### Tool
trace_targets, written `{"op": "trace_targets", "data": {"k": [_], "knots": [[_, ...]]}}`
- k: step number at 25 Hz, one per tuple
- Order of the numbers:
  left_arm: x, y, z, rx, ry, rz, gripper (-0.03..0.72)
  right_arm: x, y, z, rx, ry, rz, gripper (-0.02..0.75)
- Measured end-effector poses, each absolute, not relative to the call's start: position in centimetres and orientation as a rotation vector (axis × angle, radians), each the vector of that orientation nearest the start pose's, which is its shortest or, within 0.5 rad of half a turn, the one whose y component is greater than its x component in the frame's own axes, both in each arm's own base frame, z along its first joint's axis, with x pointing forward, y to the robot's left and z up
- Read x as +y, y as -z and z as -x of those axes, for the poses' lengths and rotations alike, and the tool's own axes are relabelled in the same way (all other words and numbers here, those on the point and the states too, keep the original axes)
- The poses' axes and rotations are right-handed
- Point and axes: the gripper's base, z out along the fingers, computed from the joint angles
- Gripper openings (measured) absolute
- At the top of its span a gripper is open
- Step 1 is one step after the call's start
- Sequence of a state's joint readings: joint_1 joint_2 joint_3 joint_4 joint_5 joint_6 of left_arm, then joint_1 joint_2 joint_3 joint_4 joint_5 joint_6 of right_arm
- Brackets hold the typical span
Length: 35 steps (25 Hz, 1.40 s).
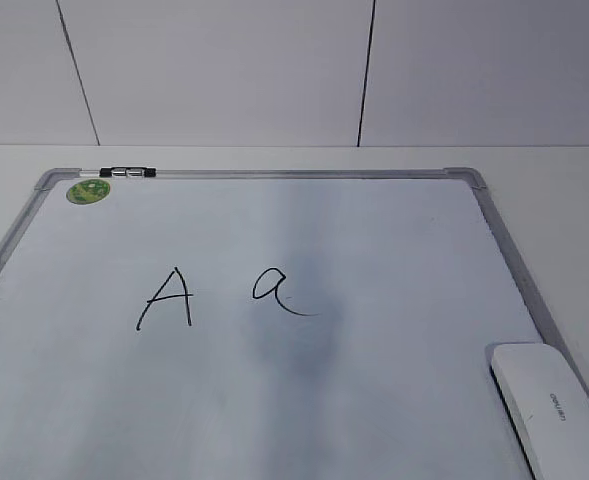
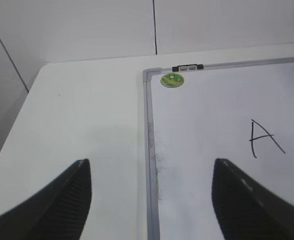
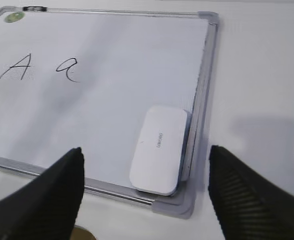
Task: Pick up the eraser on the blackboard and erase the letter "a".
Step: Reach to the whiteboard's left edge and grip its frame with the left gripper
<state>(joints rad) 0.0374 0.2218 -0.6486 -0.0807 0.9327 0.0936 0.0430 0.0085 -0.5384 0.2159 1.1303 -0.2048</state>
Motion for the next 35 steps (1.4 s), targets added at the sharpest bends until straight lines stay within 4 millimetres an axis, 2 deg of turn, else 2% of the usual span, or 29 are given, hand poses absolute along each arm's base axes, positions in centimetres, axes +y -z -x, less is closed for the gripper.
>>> {"op": "trace_targets", "data": {"k": [6,13,15,19,23,27,32,35], "knots": [[-0.3,-34.0,-6.2,2.064,0.015,-0.042,0.559,2.0,-31.6,-0.2,2.071,-0.178,0.325,0.592],[-0.1,-35.8,-12.1,2.195,0.023,-0.038,0.559,3.2,-35.1,-3.9,2.189,-0.344,0.336,0.592],[0.0,-36.2,-13.8,2.243,0.027,-0.038,0.559,3.5,-35.5,-5.2,2.243,-0.389,0.340,0.592],[0.1,-36.0,-17.6,2.372,0.037,-0.039,0.559,3.7,-34.8,-7.9,2.383,-0.429,0.337,0.592],[0.2,-34.2,-21.5,2.531,0.052,-0.039,0.559,3.8,-33.9,-10.2,2.488,-0.452,0.326,0.592],[0.3,-30.9,-24.9,2.680,0.067,-0.033,0.559,3.8,-33.0,-11.8,2.562,-0.468,0.315,0.592],[0.4,-26.8,-28.1,2.787,0.073,-0.023,0.559,3.9,-32.6,-12.5,2.597,-0.476,0.310,0.592],[0.5,-25.0,-29.5,2.806,0.074,-0.016,0.559,3.9,-32.6,-12.5,2.595,-0.473,0.321,0.592]]}}
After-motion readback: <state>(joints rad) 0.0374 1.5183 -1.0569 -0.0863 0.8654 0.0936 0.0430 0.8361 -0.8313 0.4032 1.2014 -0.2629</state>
